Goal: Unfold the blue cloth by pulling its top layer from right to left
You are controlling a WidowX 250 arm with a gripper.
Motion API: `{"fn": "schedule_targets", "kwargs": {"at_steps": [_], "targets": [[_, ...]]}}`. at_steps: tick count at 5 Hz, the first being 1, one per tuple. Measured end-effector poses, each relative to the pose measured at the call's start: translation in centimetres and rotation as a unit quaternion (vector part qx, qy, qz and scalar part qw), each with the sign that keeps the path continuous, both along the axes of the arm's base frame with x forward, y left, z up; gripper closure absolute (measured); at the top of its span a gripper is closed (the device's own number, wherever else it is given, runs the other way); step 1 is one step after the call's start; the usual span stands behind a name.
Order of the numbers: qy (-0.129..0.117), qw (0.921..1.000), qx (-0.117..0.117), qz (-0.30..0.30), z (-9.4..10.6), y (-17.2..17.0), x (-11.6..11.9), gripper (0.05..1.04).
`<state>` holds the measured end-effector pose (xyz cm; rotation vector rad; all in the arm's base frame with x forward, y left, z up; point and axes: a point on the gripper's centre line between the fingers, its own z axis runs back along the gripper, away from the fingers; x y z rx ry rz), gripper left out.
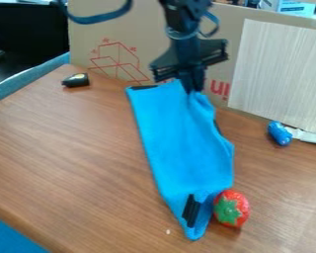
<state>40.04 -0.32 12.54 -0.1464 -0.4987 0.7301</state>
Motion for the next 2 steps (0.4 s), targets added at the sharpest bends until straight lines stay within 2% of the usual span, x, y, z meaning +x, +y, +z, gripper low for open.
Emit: {"fn": "schedule_targets", "kwargs": {"at_steps": [1, 2], "targets": [[0.017, 0.9995, -0.019, -0.019, -0.8, 2.5, -1.8, 1.015], [0.042, 0.9982, -0.032, -0.028, -2.5, 5.5, -3.8, 1.015]]}}
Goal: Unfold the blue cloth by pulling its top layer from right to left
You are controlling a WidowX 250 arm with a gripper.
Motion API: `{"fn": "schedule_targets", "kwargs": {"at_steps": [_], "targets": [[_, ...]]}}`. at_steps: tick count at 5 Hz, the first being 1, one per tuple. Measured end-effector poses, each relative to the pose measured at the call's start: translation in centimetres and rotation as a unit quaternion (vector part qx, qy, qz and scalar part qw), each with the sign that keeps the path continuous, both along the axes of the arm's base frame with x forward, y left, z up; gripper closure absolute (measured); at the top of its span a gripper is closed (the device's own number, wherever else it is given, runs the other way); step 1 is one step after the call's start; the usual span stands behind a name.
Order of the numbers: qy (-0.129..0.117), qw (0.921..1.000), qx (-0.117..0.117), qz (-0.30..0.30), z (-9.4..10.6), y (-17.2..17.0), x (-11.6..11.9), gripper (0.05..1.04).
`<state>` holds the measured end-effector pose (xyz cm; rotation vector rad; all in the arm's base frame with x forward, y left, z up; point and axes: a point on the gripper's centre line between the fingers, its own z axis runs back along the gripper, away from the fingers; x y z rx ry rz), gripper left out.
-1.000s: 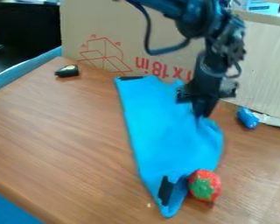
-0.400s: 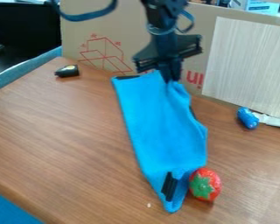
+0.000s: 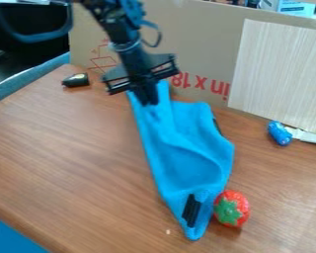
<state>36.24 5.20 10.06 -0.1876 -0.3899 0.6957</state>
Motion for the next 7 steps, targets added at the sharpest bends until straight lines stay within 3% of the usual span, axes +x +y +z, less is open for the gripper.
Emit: {"fn": "schedule_targets", "kwargs": {"at_steps": [1, 3, 5, 6, 7], "targets": [[0.006, 0.9998, -0.006, -0.02, -0.1, 3.2, -2.4, 1.015], [0.026, 0.9991, 0.012, -0.033, -1.4, 9.2, -6.4, 1.015], [0.051, 0.9985, 0.014, -0.016, -1.6, 13.8, -9.2, 1.015], [0.087, 0.9961, 0.016, 0.008, -2.4, 15.3, -10.1, 0.991], [0.131, 0.9874, 0.085, 0.022, -2.4, 16.7, -10.6, 0.825]]}}
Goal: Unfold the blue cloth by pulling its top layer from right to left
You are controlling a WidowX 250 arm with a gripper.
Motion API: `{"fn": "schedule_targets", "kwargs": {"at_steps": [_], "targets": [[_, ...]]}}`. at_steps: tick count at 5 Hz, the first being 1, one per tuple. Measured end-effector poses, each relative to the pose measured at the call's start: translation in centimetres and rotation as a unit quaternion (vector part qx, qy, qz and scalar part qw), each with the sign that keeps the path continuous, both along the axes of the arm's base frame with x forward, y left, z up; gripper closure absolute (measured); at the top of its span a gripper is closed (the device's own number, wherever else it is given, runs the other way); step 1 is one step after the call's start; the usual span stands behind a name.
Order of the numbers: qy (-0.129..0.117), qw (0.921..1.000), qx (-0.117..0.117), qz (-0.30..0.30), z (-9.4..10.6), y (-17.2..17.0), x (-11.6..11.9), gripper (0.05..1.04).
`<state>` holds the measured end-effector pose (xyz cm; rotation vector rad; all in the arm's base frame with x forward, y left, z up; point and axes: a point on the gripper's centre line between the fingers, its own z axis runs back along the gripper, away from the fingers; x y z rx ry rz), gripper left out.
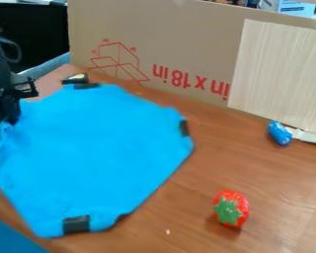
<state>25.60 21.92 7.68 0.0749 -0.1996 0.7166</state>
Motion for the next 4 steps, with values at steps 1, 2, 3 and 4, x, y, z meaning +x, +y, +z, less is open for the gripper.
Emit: {"fn": "schedule_targets", "kwargs": {"at_steps": [1, 2, 3, 4], "targets": [[0.026, 0.9977, 0.055, -0.029, 0.2, -0.1, 0.7, 0.559], [0.042, 0.9922, 0.114, -0.028, 0.1, -0.1, 1.0, 0.256], [0.063, 0.9867, 0.148, -0.026, 1.2, -0.4, 1.1, 0.077], [0.069, 0.9873, 0.143, -0.011, 3.8, -0.4, 1.6, 0.079]]}}
